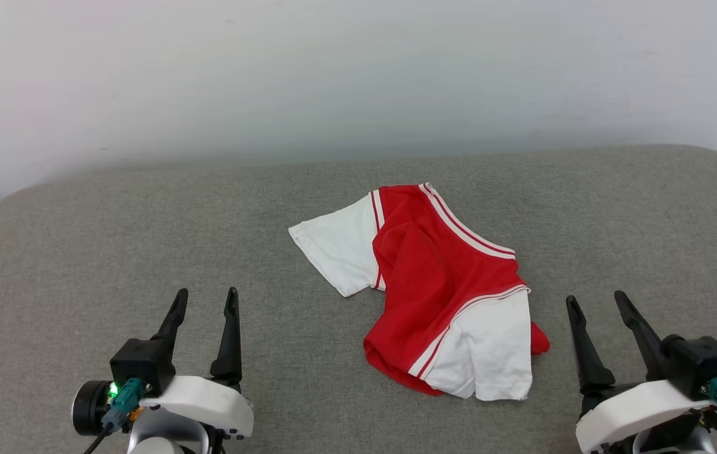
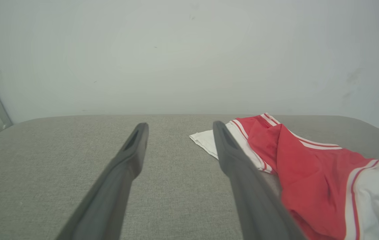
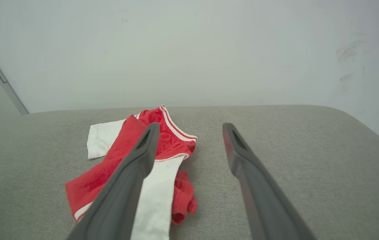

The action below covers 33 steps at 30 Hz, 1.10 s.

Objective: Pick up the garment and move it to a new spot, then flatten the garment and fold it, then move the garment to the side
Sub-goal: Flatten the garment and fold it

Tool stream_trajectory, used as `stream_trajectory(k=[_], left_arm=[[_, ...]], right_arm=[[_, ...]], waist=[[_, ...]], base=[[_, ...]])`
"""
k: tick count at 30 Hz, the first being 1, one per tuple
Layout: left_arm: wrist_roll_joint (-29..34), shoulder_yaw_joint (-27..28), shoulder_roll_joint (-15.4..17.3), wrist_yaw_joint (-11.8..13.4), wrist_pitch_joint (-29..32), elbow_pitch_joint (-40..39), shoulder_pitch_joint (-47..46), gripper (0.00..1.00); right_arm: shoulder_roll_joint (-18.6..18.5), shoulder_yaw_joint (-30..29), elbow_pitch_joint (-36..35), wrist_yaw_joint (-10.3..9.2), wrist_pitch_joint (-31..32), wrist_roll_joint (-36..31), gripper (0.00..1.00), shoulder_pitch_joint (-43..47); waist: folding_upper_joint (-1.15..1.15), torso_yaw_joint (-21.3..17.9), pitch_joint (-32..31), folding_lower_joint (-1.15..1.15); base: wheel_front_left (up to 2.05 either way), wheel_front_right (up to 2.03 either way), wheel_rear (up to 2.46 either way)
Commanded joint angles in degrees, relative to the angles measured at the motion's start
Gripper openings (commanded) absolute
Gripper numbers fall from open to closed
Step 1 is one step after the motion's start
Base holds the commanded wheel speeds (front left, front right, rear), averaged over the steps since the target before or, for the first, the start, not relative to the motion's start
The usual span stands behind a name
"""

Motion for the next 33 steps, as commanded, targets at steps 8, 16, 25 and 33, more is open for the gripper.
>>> stream_trajectory(k=[8,16,25,33], left_arm=[[0.2,-0.3,-0.2,0.4,-0.2,-1.4,-1.6,1.0],[0.8,-1.1,-2.0,-0.6,-1.0,-0.6,-4.7,1.0],[1.8,-0.7,-4.0,-1.9,-1.5,1.2,-7.9,1.0],[3.1,1.3,-4.9,-2.7,-1.5,1.5,-7.8,1.0]], right_arm=[[0.0,-4.6,2.4,-0.01,6.6,1.1,1.0,-2.4],[-7.1,0.8,1.7,-0.01,26.1,8.0,1.0,-6.7],[-11.5,9.1,0.3,-0.02,37.7,15.6,0.96,-9.8],[-14.2,8.6,-2.7,-0.02,36.2,15.5,0.0,-13.2]], waist=[[0.0,1.7,2.3,0.0],[0.0,5.0,6.9,0.0],[0.0,7.6,11.3,0.0],[0.0,6.2,11.5,0.0]], base=[[0.0,0.0,0.0],[0.0,0.0,0.0],[0.0,0.0,0.0],[0.0,0.0,0.0]])
